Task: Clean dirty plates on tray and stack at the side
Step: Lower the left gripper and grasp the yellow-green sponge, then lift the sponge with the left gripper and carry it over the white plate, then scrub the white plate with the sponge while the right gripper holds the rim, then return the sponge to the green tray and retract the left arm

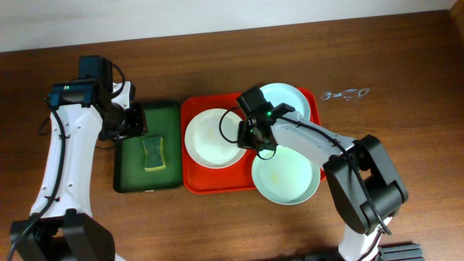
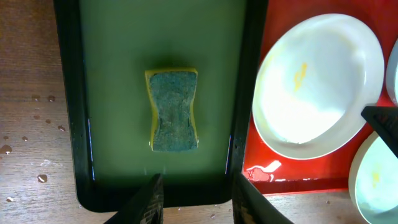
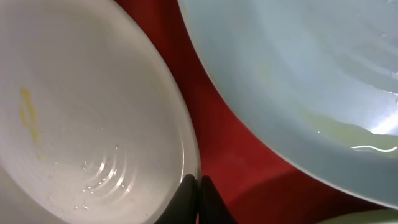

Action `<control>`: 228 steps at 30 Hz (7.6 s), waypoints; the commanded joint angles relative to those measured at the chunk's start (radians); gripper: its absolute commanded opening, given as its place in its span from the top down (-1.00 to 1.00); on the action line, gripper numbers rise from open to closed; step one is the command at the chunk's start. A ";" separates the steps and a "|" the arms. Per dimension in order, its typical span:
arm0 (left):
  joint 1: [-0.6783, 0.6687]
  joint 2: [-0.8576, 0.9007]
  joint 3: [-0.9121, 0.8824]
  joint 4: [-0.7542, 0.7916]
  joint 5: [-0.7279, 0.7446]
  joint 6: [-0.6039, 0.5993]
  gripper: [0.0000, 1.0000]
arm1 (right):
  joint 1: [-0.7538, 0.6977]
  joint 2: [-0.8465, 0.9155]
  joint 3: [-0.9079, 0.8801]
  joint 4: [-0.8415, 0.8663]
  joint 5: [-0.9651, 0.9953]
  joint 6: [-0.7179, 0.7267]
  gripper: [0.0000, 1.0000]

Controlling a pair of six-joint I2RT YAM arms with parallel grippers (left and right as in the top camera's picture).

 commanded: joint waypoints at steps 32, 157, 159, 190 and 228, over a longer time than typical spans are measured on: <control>-0.104 0.250 -0.065 0.040 -0.149 -0.007 0.17 | 0.008 0.002 -0.011 -0.047 0.006 0.000 0.92; -0.405 0.411 -0.052 0.266 0.020 -0.061 1.00 | -0.018 0.003 -0.019 -0.015 -0.156 -0.161 0.92; -0.405 0.411 -0.052 0.262 0.020 -0.061 1.00 | -0.018 0.003 -0.019 -0.015 -0.156 -0.161 0.92; -0.424 0.298 -0.031 0.237 0.206 0.009 1.00 | -0.018 0.003 -0.020 -0.017 -0.156 -0.161 0.92; -0.406 0.347 -0.176 0.360 0.306 -0.023 1.00 | -0.018 0.003 -0.020 -0.016 -0.156 -0.161 0.92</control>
